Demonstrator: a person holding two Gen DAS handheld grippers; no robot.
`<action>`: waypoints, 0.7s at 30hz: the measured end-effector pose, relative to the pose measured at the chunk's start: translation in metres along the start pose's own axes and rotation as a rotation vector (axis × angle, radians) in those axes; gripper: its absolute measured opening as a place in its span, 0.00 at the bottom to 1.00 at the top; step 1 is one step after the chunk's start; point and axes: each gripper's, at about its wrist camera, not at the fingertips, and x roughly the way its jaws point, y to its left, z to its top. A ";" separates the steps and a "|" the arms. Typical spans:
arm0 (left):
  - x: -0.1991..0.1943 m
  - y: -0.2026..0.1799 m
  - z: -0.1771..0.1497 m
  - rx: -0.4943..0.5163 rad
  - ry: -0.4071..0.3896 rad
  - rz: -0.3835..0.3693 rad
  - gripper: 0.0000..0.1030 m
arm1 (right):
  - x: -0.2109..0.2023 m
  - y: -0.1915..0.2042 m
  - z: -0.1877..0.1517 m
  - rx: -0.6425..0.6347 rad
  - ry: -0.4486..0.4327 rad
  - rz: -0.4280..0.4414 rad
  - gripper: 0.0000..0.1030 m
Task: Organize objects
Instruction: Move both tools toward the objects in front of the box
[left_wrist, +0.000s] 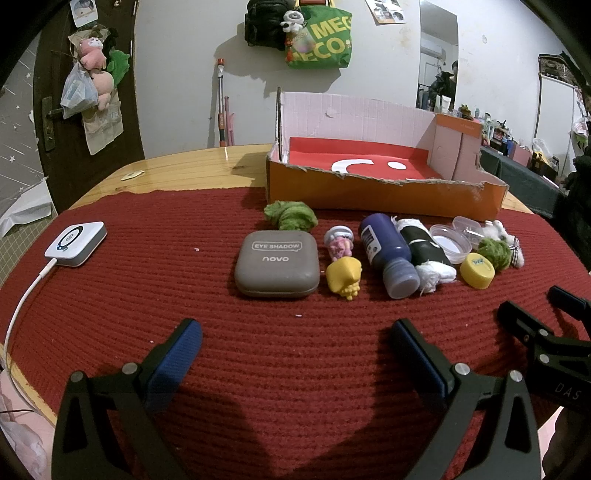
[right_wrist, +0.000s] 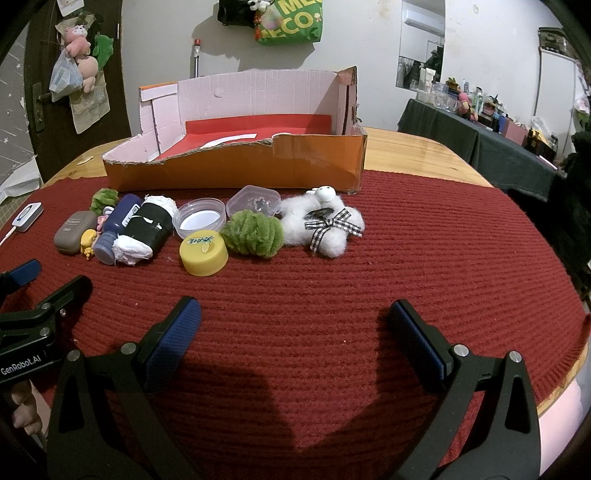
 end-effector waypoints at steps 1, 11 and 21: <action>0.000 0.000 0.000 0.000 0.000 0.000 1.00 | 0.000 0.000 0.000 0.000 0.000 0.000 1.00; 0.000 0.000 0.000 0.000 0.000 0.002 1.00 | 0.000 0.000 0.000 -0.002 0.000 0.001 1.00; -0.005 0.008 0.011 0.015 -0.005 -0.017 1.00 | -0.005 -0.008 0.010 0.003 -0.001 0.023 1.00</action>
